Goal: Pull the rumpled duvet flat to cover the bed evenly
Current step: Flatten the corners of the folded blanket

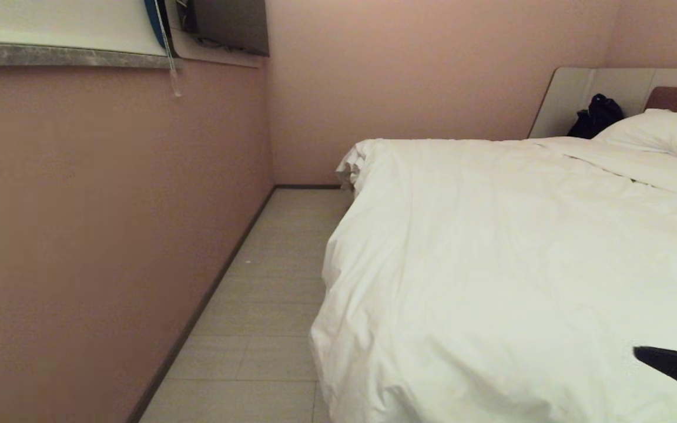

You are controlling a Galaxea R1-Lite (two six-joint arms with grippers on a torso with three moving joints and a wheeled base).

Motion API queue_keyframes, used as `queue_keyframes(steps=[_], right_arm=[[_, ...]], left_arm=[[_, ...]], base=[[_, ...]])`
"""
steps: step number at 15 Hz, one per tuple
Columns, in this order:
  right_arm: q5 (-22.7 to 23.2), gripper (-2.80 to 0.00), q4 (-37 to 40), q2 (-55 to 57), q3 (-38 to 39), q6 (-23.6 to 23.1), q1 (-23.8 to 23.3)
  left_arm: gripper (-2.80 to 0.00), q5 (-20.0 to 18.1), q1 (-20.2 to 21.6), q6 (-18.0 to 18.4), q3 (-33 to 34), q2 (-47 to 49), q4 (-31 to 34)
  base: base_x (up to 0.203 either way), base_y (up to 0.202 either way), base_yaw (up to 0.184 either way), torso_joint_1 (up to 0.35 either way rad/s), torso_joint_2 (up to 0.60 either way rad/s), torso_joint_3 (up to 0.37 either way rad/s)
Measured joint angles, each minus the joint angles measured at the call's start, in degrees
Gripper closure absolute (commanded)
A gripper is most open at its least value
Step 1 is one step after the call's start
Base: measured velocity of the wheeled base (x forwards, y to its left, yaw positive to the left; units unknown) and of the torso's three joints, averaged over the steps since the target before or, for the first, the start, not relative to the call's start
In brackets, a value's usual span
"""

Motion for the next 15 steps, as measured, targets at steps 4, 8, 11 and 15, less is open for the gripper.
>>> queue_keyframes(steps=[4, 8, 11, 15], right_arm=[[-0.25, 0.0, -7.74, 24.86, -13.51, 2.53, 12.29], [-4.48, 0.0, -13.37, 39.36, -21.94, 5.16, 25.77], [-8.36, 0.0, -15.22, 42.58, -21.62, 7.15, 30.64], [-13.24, -2.8, -15.36, 44.11, -20.48, 7.68, 33.89]], left_arm=[[0.0, 0.0, 0.0, -0.04, 0.0, 0.0, 0.0], [0.0, 0.0, 0.0, -0.02, 0.0, 0.0, 0.02], [0.0, 0.0, 0.0, 0.0, 0.0, 0.0, 0.0], [0.0, 0.02, 0.0, -0.01, 0.0, 0.0, 0.02]], base=[[0.0, 0.0, 0.0, 0.0, 0.0, 0.0], [0.0, 0.0, 0.0, 0.0, 0.0, 0.0], [0.0, 0.0, 0.0, 0.0, 0.0, 0.0], [0.0, 0.0, 0.0, 0.0, 0.0, 0.0]])
